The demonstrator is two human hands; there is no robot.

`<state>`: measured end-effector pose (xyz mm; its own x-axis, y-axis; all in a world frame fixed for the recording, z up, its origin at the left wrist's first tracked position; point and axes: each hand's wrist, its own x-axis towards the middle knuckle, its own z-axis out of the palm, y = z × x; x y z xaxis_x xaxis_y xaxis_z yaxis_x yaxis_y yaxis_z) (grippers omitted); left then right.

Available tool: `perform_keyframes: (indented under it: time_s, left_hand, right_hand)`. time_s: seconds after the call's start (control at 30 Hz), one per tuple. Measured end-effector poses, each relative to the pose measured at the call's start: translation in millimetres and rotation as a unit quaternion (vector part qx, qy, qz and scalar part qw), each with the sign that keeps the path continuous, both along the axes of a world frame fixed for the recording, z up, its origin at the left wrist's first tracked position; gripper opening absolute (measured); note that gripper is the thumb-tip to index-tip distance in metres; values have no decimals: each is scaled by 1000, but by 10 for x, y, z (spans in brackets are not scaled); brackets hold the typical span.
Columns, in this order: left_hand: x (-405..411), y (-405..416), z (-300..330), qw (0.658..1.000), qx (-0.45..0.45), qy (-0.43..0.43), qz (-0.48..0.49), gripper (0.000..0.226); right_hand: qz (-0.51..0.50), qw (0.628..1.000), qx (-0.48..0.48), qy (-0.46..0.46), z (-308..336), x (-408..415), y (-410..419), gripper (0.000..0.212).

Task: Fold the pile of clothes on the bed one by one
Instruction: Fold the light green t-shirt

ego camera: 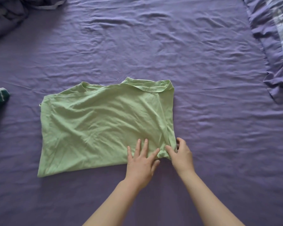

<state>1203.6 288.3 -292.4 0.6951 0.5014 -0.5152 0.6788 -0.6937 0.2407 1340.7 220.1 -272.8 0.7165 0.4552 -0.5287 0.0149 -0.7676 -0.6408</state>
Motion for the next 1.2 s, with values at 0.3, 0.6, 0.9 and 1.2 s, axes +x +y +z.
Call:
perform_keyframes:
  time_s: [0.3, 0.6, 0.9, 1.2]
  left_hand:
    - [317, 105, 353, 953, -126, -251, 113, 50]
    - [452, 143, 376, 942, -94, -289, 145, 18]
    - [676, 687, 740, 884, -194, -357, 230, 12]
    - [654, 705, 786, 820, -321, -382, 280, 8]
  right_hand:
    - [-129, 967, 125, 178, 99, 173, 63, 10]
    - [-153, 959, 193, 140, 175, 214, 66, 10]
    - [-82, 951, 295, 45, 587, 239, 213, 9]
    - [-28, 973, 229, -3, 616, 363, 315, 13]
